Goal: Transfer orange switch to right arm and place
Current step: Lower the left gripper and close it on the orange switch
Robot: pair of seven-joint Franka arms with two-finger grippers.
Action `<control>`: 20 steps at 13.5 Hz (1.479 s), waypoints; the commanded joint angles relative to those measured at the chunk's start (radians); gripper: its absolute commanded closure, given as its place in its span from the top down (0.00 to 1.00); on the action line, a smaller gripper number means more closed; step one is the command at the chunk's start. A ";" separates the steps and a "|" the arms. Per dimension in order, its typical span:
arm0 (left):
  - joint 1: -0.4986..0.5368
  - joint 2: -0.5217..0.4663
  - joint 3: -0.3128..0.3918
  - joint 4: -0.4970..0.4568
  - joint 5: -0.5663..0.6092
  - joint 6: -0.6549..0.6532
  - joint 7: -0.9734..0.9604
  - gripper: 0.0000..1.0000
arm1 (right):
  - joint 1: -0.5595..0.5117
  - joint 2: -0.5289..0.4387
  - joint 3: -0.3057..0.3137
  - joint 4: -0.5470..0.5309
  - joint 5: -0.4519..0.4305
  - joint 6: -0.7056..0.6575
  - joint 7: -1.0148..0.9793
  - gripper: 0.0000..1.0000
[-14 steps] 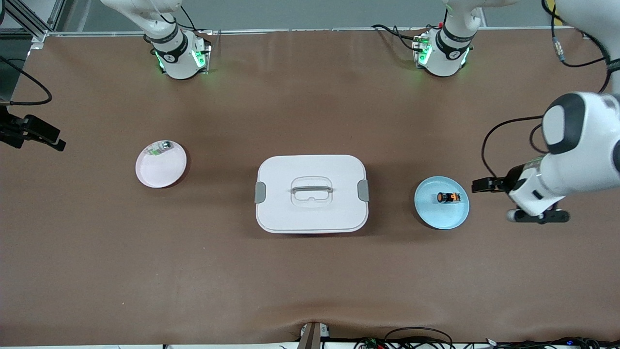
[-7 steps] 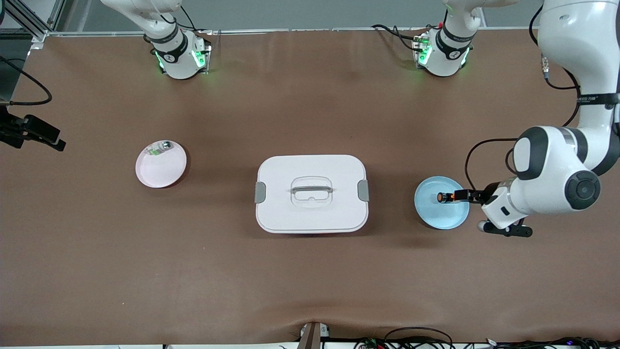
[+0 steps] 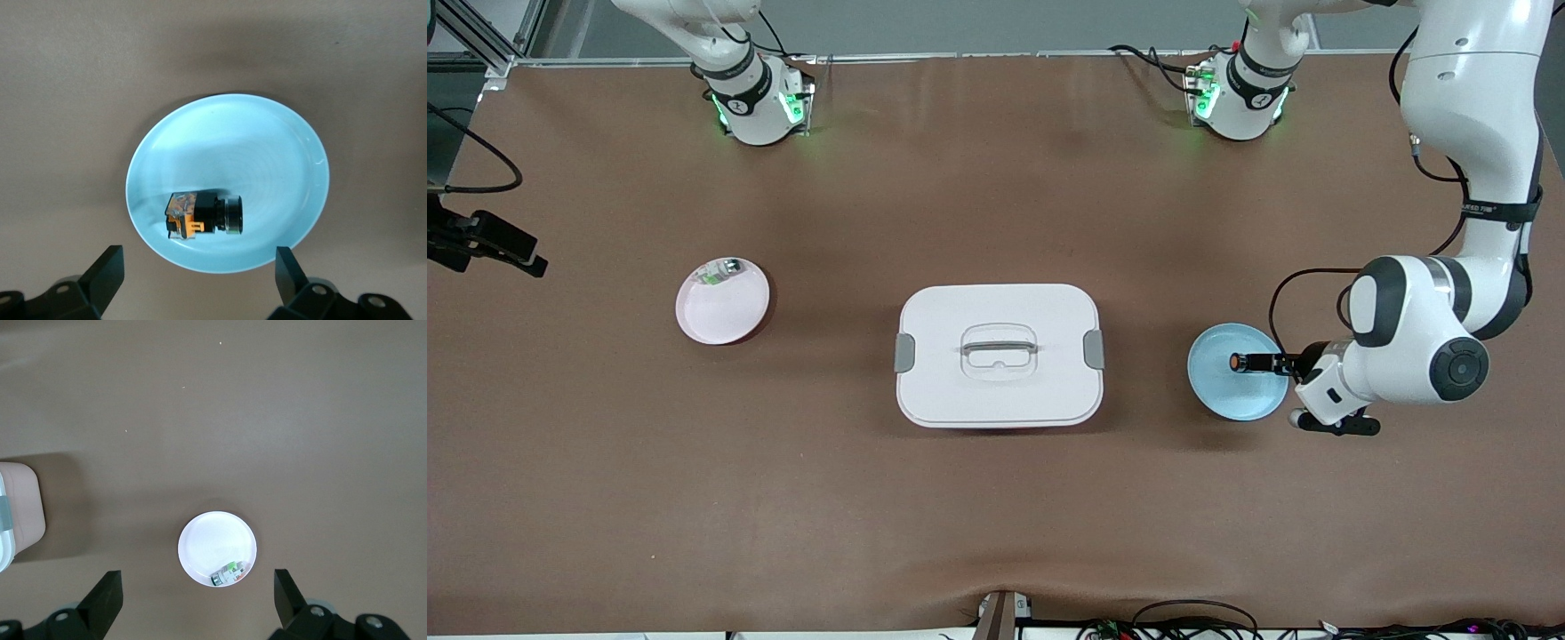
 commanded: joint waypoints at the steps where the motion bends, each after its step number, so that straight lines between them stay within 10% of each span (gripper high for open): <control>1: 0.004 -0.023 0.000 -0.080 -0.022 0.096 -0.039 1.00 | 0.000 -0.003 0.002 0.008 -0.007 -0.002 0.018 1.00; 20: -0.004 -0.027 -0.018 -0.218 -0.015 0.268 -0.148 1.00 | -0.001 -0.002 0.002 0.008 -0.006 -0.002 0.018 1.00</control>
